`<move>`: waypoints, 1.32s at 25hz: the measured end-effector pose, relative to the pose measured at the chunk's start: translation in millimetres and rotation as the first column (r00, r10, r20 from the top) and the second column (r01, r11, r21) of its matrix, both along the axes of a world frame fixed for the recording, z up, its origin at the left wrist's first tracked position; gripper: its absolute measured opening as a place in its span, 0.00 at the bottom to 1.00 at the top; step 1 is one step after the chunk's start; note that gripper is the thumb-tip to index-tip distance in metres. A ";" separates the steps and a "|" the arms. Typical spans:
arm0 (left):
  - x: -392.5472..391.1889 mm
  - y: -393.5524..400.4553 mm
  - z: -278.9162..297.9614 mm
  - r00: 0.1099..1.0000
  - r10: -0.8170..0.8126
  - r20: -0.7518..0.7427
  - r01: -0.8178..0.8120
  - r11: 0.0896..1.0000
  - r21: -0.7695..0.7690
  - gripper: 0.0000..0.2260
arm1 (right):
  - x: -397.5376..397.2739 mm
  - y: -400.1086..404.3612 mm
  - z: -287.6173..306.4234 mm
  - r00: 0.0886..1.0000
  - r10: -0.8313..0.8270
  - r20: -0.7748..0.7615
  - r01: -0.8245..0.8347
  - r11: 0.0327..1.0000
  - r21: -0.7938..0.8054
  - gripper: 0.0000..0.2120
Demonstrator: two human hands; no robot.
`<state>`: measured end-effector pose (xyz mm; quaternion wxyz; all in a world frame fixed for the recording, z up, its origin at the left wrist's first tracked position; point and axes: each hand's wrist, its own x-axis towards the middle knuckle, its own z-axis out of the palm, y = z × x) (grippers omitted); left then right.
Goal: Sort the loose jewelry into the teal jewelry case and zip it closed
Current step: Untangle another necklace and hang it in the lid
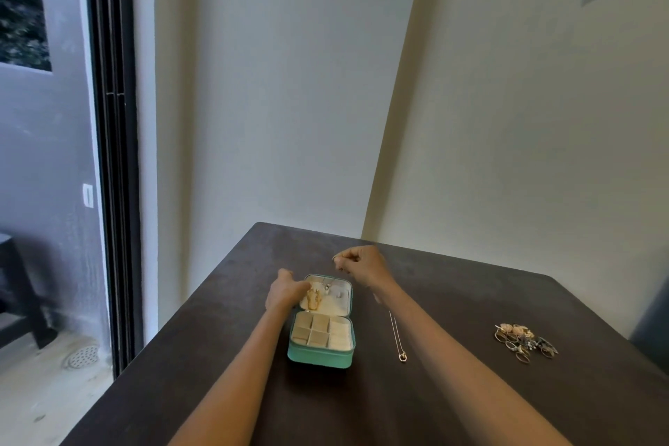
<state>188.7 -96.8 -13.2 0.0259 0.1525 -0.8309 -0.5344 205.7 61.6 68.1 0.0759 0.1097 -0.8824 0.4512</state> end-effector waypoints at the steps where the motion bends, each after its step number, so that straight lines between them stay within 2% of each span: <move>1: 1.3 -1.1 -0.2 1.000 0.016 -0.005 -0.016 0.999 0.033 0.25 | 1.4 0.3 -2.1 1.000 0.001 0.005 -0.001 1.000 0.005 0.06; 7: 7.1 -4.8 -0.5 0.997 0.025 -0.072 -0.005 0.965 0.264 0.24 | 14.1 -1.7 -13.1 0.998 0.038 0.045 -0.039 0.999 0.029 0.06; 11: 18.4 -7.8 -6.5 0.980 0.015 -0.198 0.057 0.933 0.355 0.24 | 14.2 -5.2 -18.4 0.997 0.036 0.069 -0.040 0.998 0.054 0.06; 14: 25.5 -9.7 -8.0 0.955 0.005 -0.296 0.111 0.921 0.373 0.23 | 12.0 -9.3 -21.7 0.997 -0.006 0.078 -0.003 0.993 0.117 0.05; 21: 30.5 -13.1 -7.1 0.933 0.003 -0.359 0.156 0.897 0.414 0.21 | -3.5 -20.7 -27.9 0.999 -0.036 -0.032 0.045 0.917 0.397 0.06; 25: 30.7 -15.6 -7.8 0.925 -0.002 -0.379 0.174 0.891 0.420 0.21 | -6.0 -26.5 -24.1 0.995 -0.022 -0.099 0.061 0.907 0.417 0.06; 33: 36.5 -14.8 -3.1 0.917 0.010 -0.400 0.176 0.887 0.427 0.20 | 5.4 -13.2 -6.6 0.991 0.023 -0.134 0.033 0.916 0.401 0.07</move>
